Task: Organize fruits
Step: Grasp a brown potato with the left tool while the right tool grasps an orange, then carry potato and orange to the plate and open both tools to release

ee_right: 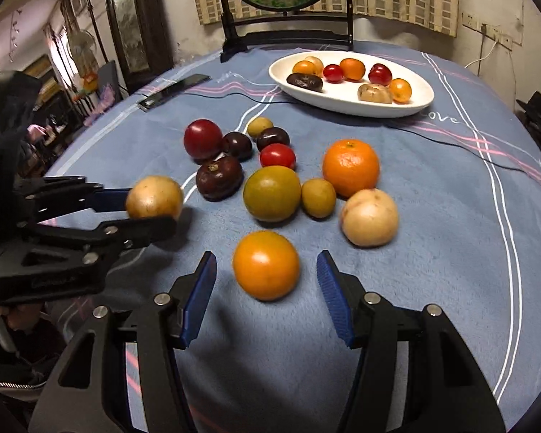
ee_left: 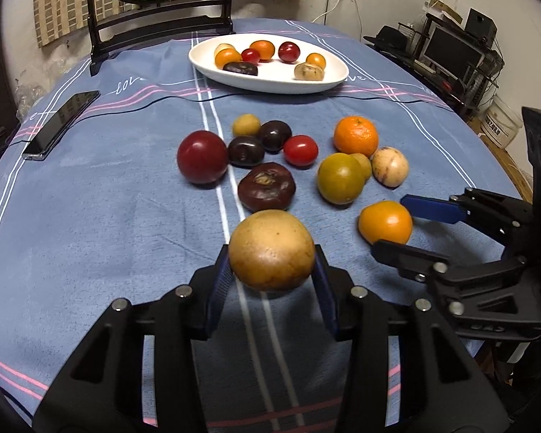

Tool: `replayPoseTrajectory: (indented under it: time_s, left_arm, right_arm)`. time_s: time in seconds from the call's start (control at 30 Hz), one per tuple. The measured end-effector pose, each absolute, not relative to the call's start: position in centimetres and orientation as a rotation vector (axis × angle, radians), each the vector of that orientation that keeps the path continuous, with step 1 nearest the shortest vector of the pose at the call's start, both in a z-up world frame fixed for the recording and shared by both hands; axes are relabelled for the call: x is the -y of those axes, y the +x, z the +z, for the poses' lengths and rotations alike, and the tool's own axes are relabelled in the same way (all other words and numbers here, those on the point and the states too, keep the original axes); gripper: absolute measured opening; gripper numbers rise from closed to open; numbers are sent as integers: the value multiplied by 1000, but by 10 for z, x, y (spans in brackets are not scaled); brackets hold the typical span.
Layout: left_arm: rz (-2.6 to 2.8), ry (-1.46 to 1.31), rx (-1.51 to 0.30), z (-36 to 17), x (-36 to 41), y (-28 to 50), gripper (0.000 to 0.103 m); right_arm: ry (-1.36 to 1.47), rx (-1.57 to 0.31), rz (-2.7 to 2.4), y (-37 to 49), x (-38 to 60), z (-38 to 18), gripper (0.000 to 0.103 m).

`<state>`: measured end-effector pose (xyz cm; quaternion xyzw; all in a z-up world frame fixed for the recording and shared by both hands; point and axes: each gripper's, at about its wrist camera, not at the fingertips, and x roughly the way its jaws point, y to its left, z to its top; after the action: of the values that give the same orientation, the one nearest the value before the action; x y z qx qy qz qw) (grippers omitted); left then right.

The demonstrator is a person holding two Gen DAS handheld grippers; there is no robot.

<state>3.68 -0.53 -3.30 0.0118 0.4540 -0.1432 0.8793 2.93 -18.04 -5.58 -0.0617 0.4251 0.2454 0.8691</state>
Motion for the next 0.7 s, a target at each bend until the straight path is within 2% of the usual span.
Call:
replayPoseTrajectory:
  time_s: [0.03,0.1,0.43,0.7]
  left_arm:
    - [-298,22,-946,-33,4,37,44]
    - [-295,17,-946,-33,1,37,44]
    - [-268,30,-941,-24,-8,54,44]
    - [-244,93,-872,12,1,102,44]
  right_arm:
    - [-146,-897,509,31,177,-58,42]
    - [-177,-895,494,31,172,-60,40]
    - [-104,-851,427,43,209,-39,39]
    - [-117,-746,327,86,233,3,39]
